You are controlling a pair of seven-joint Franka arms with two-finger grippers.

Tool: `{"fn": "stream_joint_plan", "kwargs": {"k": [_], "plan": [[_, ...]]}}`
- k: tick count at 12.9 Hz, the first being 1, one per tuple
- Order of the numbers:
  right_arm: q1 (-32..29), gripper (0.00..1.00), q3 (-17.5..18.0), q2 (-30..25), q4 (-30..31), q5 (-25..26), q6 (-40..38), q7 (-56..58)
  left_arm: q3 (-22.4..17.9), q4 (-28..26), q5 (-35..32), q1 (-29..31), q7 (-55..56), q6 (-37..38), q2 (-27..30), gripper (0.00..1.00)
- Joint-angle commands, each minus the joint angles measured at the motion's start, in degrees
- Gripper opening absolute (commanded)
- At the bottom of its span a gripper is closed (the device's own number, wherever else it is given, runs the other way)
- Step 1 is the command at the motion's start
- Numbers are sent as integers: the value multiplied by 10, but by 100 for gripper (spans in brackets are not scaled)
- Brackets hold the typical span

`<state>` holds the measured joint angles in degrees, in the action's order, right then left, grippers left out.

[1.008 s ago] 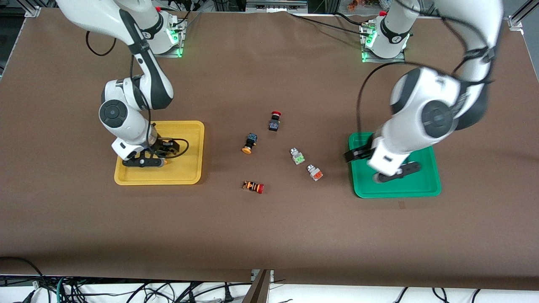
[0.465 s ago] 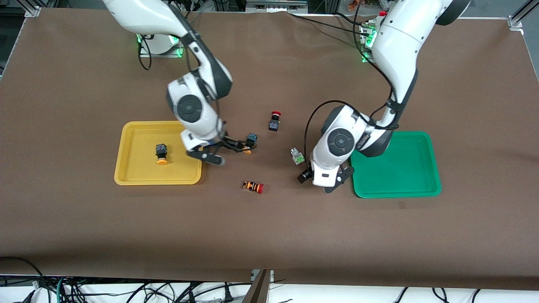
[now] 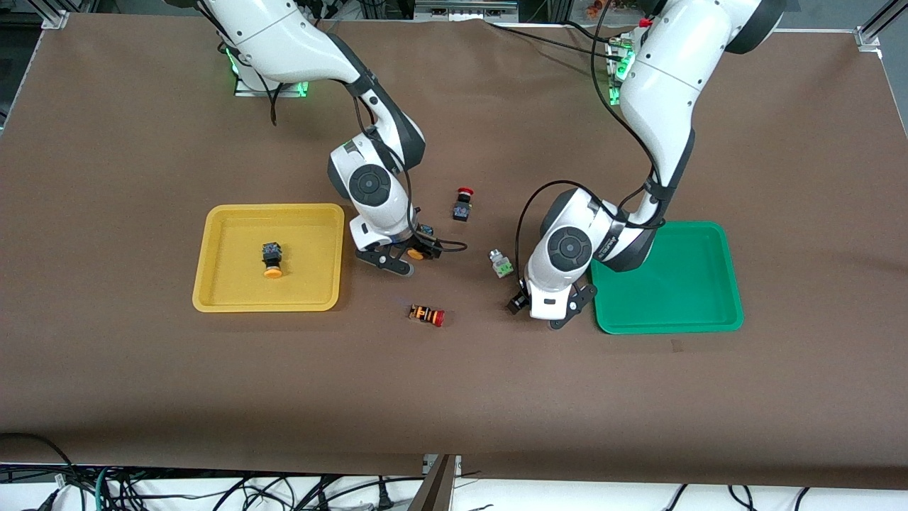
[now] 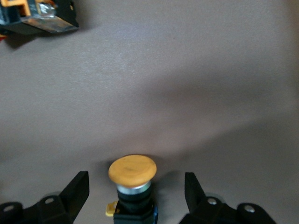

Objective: Place green and yellow buttons in trays
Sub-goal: 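Carry the orange button to the green tray while the right gripper carries yellow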

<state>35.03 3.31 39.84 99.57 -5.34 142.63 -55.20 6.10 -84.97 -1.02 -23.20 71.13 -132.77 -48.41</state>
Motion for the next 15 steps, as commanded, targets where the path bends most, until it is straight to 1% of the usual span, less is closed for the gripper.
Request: {"fn": "stream_joint_plan", "kwargs": {"k": [1,2,4,5,6,8,9,10,11,13,14,15], "plan": [[8,67,-5,1,6,-2,8,-12,-1,17,-12,-8,10,-2,-10,9],[10,54,-5,1,8,-2,7,-16,-1,17,-12,-7,7,1,-8,0],[9,23,-6,-6,10,0,2,-6,-5,17,-13,-2,2,25,4,0],[8,17,-10,-15,9,1,-5,2,-11,23,-14,-1,-6,71,18,0],[7,17,-20,-26,5,2,-30,17,-15,25,-20,-1,-27,114,37,2],[5,17,-56,-55,4,1,-88,104,-44,24,-49,2,-118,197,73,3],[5,17,-83,-68,4,1,-119,159,-57,24,-51,10,-184,237,83,6],[5,18,-108,-76,4,0,-146,215,-64,19,-51,23,-234,253,91,6],[5,18,-132,-83,8,0,-154,268,-64,13,-51,44,-271,261,94,6],[4,22,-166,-82,14,-3,-154,342,-63,-12,-51,81,-353,254,89,6],[-4,29,-175,-81,21,-5,-149,367,-58,-31,-43,109,-401,226,88,6],[-14,30,-175,-81,31,-6,-145,380,-50,-62,-41,132,-444,187,94,16]]}}
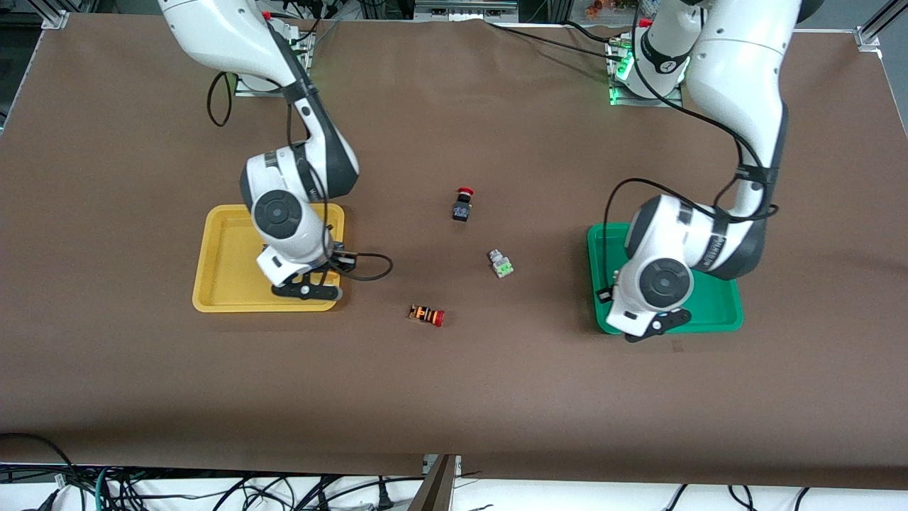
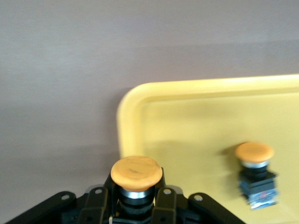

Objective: Place green and yellow buttons in trays
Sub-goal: 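Carry the orange button to the green tray while the right gripper carries yellow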

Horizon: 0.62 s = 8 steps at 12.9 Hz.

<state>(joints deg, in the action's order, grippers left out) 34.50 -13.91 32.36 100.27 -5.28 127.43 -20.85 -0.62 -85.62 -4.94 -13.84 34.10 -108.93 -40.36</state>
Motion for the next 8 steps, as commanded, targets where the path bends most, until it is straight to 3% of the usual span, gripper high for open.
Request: {"fn": "stream_joint_plan", "kwargs": {"k": [1,2,3,4,5,8], "plan": [[-13,39,-3,-5,38,-9,21,37,31,-62,-2,50,-83,-60,13,62],[-13,50,-4,-7,60,-9,47,41,36,-61,-2,51,-83,-59,15,100],[-14,71,-4,-10,82,-10,71,46,38,-60,-2,51,-84,-59,24,100],[-15,84,-5,-17,85,-10,72,46,39,-54,-1,45,-83,-59,30,100],[-15,91,-5,-28,84,-10,67,47,54,-43,-1,43,-82,-51,36,100],[-15,98,-4,-55,32,-11,-12,42,123,17,37,31,-71,-41,34,100]]}}
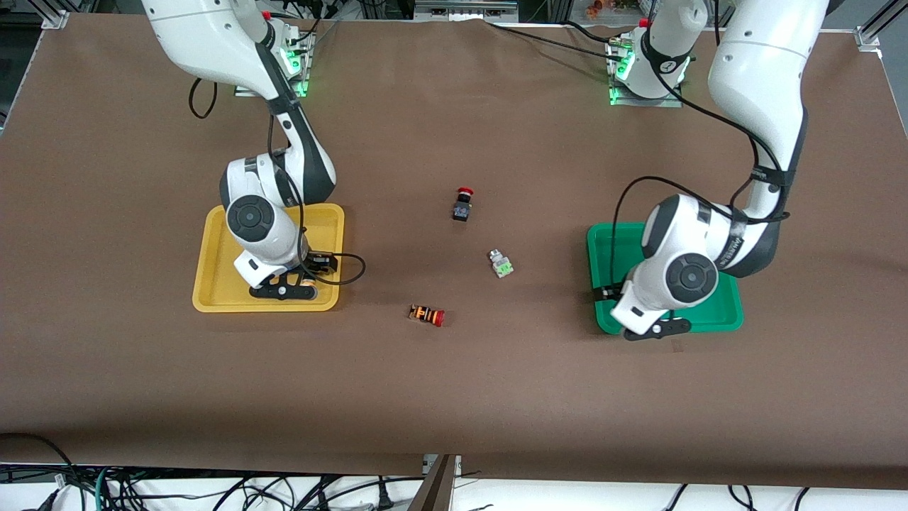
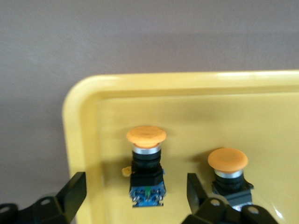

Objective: Place green and yellow buttons in trays
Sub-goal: 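Release the buttons in the trays and raise the right gripper away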

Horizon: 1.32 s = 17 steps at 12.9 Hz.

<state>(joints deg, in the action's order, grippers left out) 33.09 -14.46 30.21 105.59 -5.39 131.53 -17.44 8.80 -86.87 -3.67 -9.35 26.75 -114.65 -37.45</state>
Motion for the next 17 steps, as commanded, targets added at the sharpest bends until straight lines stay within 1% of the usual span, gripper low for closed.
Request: {"fn": "stream_joint_plan", "kwargs": {"k": [1,2,3,5,6,7,10,11,12,13,14,15,17], "plan": [[0,99,1,-45,-36,-10,-76,7,36,34,40,-31,32,10,-9,100],[0,99,1,-61,-41,-10,-88,5,34,35,41,-67,71,7,-23,100],[0,99,1,-81,-41,-10,-98,5,31,36,40,-95,122,-14,-36,100],[0,99,1,-120,-41,-10,-129,6,31,26,37,-128,241,-89,-53,100],[0,99,2,-139,-42,-10,-141,9,31,14,37,-138,277,-97,-67,100],[0,99,4,-161,-42,-9,-158,12,31,13,38,-136,280,-105,-82,100],[0,99,5,-231,-39,-1,-240,22,31,13,38,-140,284,-140,-101,100],[0,99,4,-251,-35,1,-254,25,31,13,36,-140,283,-140,-105,80],[0,99,-1,-265,-35,1,-271,26,31,13,36,-140,282,-140,-105,43],[0,99,-15,-282,-29,1,-277,33,33,13,36,-140,281,-140,-105,21],[0,99,-24,-304,-17,1,-288,45,34,13,38,-140,284,-140,-104,15],[0,99,-32,-315,-13,1,-297,56,35,13,38,-141,284,-140,-103,15],[0,99,-49,-320,-14,3,-307,82,35,13,39,-140,286,-138,-100,13]]}}
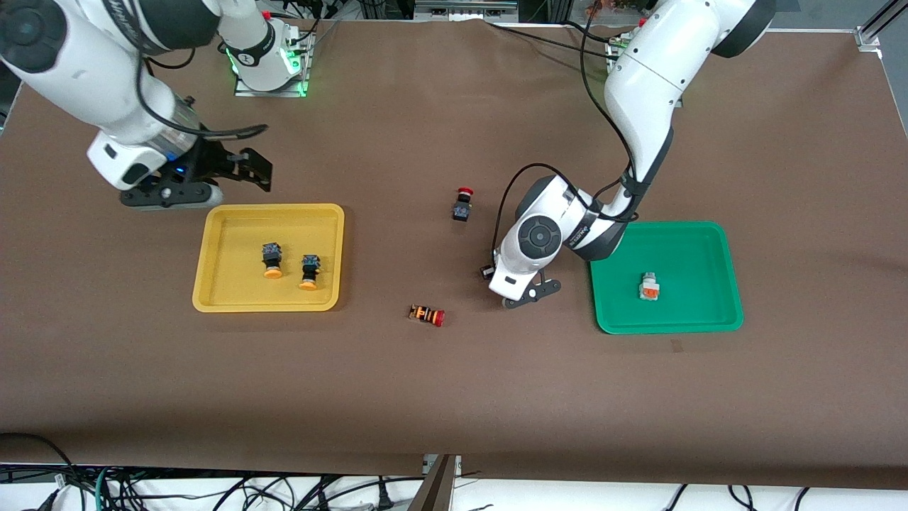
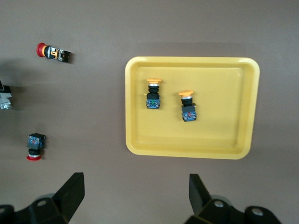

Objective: Place green and yellow buttons in trays
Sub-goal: 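Grasp the green-topped white button and move it to the green tray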

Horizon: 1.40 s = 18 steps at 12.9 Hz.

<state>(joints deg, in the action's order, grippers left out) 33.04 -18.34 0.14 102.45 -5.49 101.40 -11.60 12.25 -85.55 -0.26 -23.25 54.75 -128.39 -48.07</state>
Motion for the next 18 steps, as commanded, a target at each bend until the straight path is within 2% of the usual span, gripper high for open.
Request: {"fn": "stream_joint_plan", "kwargs": {"k": [1,2,3,4,6,7,11,13,14,15,16,17,18], "plan": [[-2,99,-16,-19,16,7,-8,38,1,1,5,2,1,4,9,13],[-17,99,-11,-19,16,7,-8,48,1,1,5,7,2,9,22,13],[-45,99,19,-19,16,8,-8,50,-3,3,2,14,1,39,41,13],[-104,99,69,-19,16,8,-8,51,-6,6,0,27,-3,96,63,13],[-285,99,248,-19,16,18,-10,52,-9,5,-12,84,-128,208,104,12],[-327,99,291,-19,16,20,-10,52,-9,5,-18,121,-211,245,116,13],[-327,99,293,-13,10,34,-9,52,-11,-22,-38,248,-464,261,121,13],[-327,99,293,-13,9,34,-9,51,-13,-39,-80,291,-519,239,106,13],[-327,99,292,-12,7,34,-7,53,-13,-62,-94,304,-532,202,101,17],[-329,99,292,-7,-1,35,-9,54,-13,-93,-101,304,-536,158,104,24],[-331,99,292,-1,-12,34,-9,63,-13,-103,-103,304,-532,146,105,66],[-332,99,291,10,-21,34,-10,72,-13,-100,-103,305,-533,147,107,100],[-332,99,291,14,-21,34,-10,72,-13,-95,-103,309,-533,150,116,100]]}}
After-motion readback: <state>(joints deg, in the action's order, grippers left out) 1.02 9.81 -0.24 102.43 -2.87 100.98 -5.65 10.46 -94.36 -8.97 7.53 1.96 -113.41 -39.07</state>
